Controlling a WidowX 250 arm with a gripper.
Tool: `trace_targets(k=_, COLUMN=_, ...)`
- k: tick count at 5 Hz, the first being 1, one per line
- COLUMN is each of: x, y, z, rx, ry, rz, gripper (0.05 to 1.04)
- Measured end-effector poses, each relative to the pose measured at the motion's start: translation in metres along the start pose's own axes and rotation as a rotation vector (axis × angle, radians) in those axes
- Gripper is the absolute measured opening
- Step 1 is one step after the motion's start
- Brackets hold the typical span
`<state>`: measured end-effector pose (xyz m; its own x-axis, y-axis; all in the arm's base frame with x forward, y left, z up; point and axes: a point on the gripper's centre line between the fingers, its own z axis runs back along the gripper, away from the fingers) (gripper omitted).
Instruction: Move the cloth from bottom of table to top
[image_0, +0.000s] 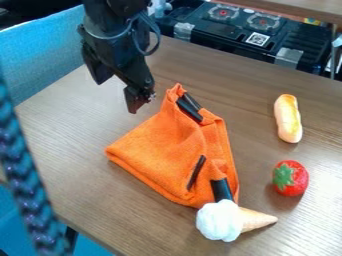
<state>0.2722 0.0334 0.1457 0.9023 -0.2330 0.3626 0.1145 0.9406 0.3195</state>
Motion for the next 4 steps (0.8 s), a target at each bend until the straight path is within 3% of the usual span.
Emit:
trace_targets(k=1, x=-0.003, y=-0.003, z=-0.005, rx=-0.009, ry=0.020, rz=-0.003, gripper=1.001)
trace_targets(k=3, x=-0.012, y=-0.027, z=-0.035, rx=-0.117, ry=0.132, rz=-0.040, gripper=1.001)
trace_targets(k=4, x=-0.009, y=-0.036, z=-0.042, rx=-0.148, ry=0.123, rz=-0.021, gripper=1.001)
